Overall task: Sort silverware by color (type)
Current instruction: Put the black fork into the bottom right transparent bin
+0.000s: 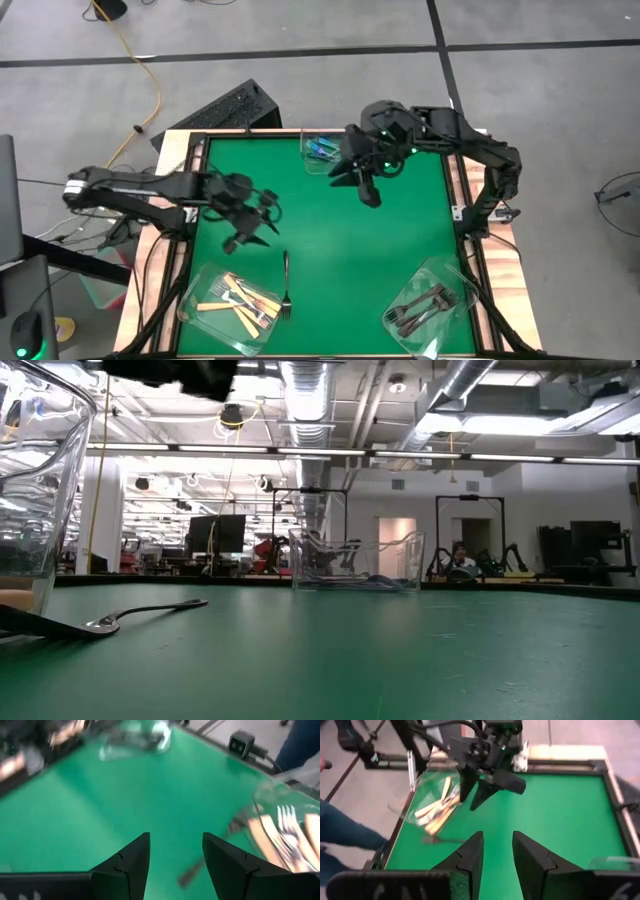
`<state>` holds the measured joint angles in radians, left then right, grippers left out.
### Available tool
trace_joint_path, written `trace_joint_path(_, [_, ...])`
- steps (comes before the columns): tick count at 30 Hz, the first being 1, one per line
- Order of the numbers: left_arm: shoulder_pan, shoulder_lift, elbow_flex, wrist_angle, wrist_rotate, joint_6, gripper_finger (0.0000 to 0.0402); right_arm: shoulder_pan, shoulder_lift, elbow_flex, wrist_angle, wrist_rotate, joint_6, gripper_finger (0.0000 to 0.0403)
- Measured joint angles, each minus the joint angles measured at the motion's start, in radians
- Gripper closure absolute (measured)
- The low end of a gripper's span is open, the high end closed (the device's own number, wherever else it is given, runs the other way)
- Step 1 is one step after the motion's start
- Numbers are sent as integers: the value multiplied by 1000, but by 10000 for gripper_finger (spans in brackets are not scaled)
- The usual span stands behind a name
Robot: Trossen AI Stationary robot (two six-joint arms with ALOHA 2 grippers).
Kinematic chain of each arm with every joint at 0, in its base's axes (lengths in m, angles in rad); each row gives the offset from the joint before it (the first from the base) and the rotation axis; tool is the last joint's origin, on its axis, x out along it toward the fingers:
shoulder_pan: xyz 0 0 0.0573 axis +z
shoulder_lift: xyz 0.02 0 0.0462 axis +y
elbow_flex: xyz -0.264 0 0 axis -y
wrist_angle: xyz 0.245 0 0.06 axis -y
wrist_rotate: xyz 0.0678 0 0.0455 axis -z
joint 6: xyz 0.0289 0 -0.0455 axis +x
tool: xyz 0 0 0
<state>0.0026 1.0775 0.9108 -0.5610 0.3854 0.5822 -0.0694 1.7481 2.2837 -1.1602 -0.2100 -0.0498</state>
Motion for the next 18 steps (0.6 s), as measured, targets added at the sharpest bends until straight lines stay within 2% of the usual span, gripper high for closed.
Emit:
trace_joint_path(5, [-62,175,0,187,13,77,235,32,-5,-2,-98,0,-1,280])
trace_joint_path(12, [-129,387,1,210,-62,275,235,82,-6,-2,-166,0,-12,280])
trace_joint_path(18, [-168,519,53,137,-97,475,235,109,-6,-1,-200,-1,-11,280])
